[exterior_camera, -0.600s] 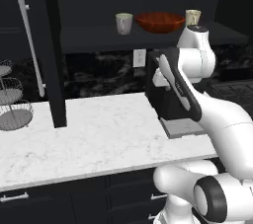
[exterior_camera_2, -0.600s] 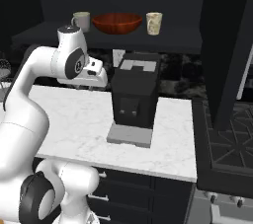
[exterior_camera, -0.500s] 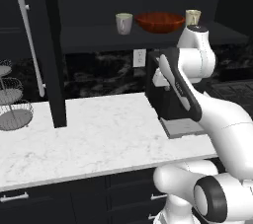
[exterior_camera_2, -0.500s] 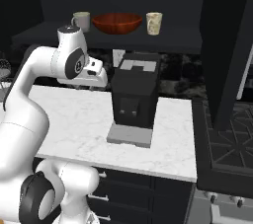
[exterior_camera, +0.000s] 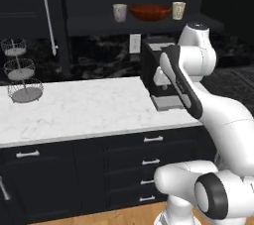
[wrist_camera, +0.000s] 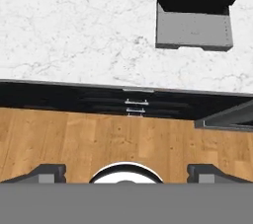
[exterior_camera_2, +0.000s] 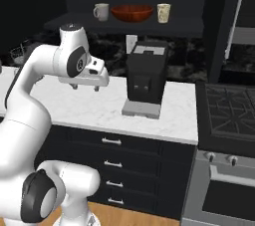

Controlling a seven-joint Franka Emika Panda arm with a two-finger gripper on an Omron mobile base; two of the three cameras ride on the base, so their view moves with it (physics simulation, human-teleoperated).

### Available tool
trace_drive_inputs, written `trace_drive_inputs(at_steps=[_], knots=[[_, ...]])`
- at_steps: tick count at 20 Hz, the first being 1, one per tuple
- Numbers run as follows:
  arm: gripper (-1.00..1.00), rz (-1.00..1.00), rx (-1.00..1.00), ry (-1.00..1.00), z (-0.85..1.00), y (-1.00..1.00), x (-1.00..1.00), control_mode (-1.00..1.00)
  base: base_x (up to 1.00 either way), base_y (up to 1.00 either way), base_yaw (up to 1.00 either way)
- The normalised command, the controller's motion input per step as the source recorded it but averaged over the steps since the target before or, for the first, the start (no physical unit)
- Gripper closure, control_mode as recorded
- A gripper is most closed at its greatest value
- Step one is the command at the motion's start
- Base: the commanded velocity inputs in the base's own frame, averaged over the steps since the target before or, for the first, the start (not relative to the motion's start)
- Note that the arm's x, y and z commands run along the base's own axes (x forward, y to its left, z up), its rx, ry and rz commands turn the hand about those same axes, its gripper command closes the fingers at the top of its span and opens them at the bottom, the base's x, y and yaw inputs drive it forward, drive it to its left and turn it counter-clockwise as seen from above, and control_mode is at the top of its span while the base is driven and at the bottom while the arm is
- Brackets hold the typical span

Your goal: Gather all objects into one cabinet and sort the glasses and bowls to opposite sides.

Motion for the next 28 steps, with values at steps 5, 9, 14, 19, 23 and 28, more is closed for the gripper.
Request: trace_drive_inputs(at_steps=[5, 9, 14, 19, 23, 28], knots=[[-1.0, 0.0, 0.0, 0.0, 0.0, 0.0, 0.0, 1.0, -0.9, 0.0, 0.07], [-1.0, 0.0, 0.0, 0.0, 0.0, 0.0, 0.0, 1.0, -0.71, 0.0, 0.08], [-1.0, 0.0, 0.0, 0.0, 0.0, 0.0, 0.0, 1.0, -0.24, 0.0, 0.02], [-1.0, 0.0, 0.0, 0.0, 0.0, 0.0, 0.0, 1.0, -0.03, 0.02, -0.09], [-1.0, 0.0, 0.0, 0.0, 0.0, 0.0, 0.0, 1.0, 0.0, 0.07, -0.62], [-1.0, 0.0, 0.0, 0.0, 0.0, 0.0, 0.0, 1.0, 0.0, 0.0, -0.75]])
